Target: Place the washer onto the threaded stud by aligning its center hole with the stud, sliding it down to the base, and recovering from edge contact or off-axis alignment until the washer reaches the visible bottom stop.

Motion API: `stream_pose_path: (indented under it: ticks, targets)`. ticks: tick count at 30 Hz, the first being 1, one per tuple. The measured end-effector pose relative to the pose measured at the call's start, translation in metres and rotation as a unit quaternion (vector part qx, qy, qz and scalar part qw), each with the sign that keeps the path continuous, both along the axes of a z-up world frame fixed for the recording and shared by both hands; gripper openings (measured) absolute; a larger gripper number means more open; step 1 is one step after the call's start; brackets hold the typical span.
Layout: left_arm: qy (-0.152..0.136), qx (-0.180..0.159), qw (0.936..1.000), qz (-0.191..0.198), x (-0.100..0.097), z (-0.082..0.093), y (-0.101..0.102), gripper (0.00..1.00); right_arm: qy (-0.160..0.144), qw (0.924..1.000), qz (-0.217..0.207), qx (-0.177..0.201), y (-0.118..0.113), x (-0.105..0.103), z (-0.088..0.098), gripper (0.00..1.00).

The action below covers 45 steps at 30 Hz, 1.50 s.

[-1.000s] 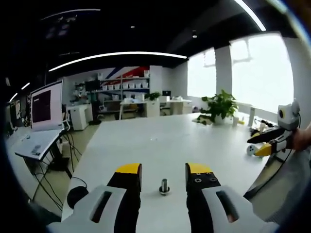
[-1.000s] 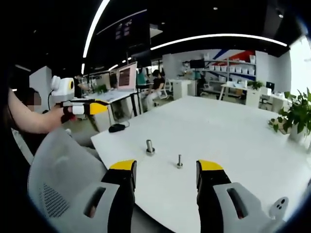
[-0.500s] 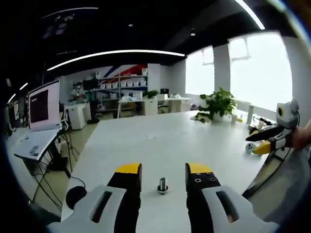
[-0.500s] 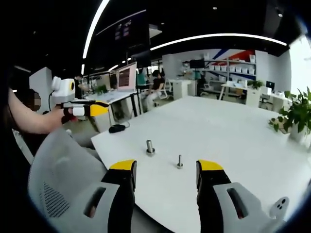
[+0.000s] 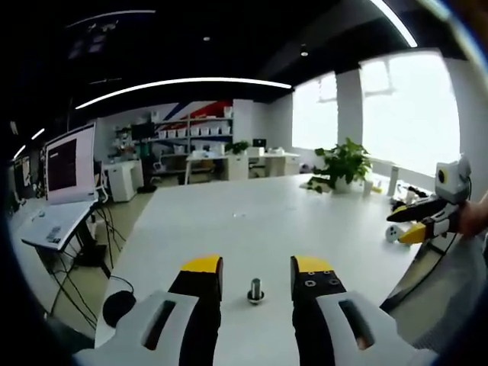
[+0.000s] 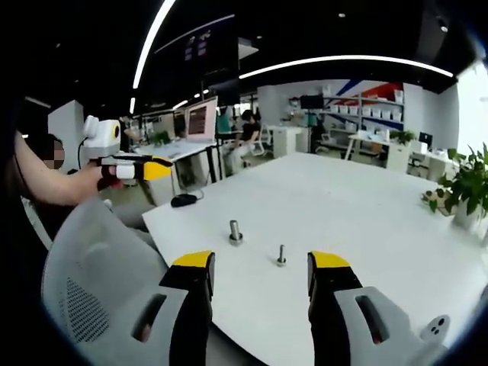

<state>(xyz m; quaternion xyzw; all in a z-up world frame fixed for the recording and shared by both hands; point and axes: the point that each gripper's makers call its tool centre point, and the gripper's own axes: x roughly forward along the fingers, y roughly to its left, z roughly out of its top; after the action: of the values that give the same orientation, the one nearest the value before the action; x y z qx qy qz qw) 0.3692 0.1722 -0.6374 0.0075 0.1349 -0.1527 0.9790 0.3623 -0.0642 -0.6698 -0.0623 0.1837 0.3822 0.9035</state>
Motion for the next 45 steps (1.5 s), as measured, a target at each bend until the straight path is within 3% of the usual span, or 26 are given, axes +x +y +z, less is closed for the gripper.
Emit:
stream_pose_path:
  ticks: [35,45]
  targets:
    - [-0.004,0.006,1.0000,0.003,-0.0009,0.0011,0.0012,0.33,-0.003,1.0000,-0.009,0.002,-0.0042,0.0020,0.0009,0.50]
    - [0.010,0.011,0.9999,-0.002,-0.0017,-0.0048,-0.0008,0.33,-0.004,0.9999,-0.010,0.006,-0.0048,0.0033,0.0014,0.50]
